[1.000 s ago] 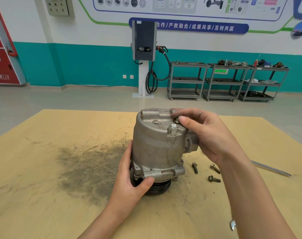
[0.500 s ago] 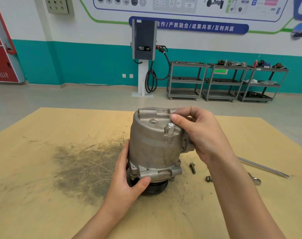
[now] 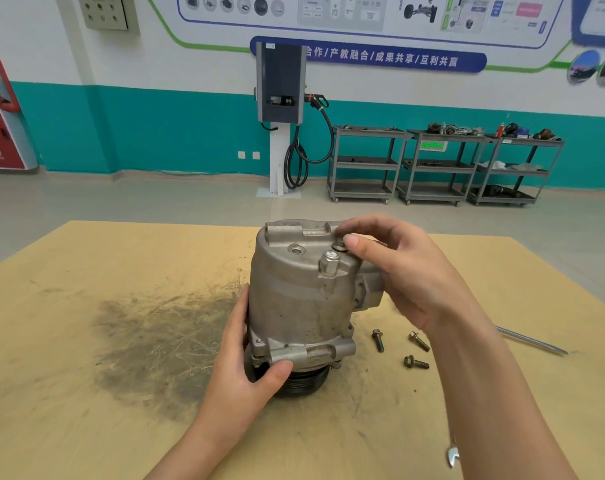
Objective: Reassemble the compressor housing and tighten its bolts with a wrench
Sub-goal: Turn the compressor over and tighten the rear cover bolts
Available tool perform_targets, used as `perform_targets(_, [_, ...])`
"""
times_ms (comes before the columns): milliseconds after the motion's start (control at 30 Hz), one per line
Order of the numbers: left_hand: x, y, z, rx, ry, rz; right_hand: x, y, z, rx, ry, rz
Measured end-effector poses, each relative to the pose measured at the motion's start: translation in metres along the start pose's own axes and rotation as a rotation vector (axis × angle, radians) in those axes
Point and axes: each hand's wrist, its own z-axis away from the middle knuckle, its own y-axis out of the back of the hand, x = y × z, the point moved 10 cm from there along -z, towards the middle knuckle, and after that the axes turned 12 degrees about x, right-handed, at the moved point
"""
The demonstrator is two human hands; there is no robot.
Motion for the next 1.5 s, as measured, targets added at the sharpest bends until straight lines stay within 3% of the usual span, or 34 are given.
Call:
perform_targets(233, [-0.0028,-0.0019,0.0011,-0.016,0.015,-0.031,0.0053,-0.0019,-0.0027,0.011,-0.013,-0.011])
perform_targets(500, [-0.0023,-0.0015,0.0017,-0.012,0.034,-0.014,0.0075,-0.0001,-0.0065,0.153,0.023,0.027])
perform_targets(800, [0.0030,-0.0017,0.0005,-0.008,-0.006,-0.008,0.0050,-0.0012,-0.0063,-0.035,-0.007,-0.076])
perform_targets(1233, [-0.0011,-0.0025,0.0014,-0.020,0.030,-0.021,0.0066,0.0019,-0.0083,0.157,0.068,0.102])
perform_targets(1500, [0.0003,-0.0024,0.0008,-0.019,0.000,-0.019,0.0019,0.0008,-0.0060,-0.021,0.026,-0.025])
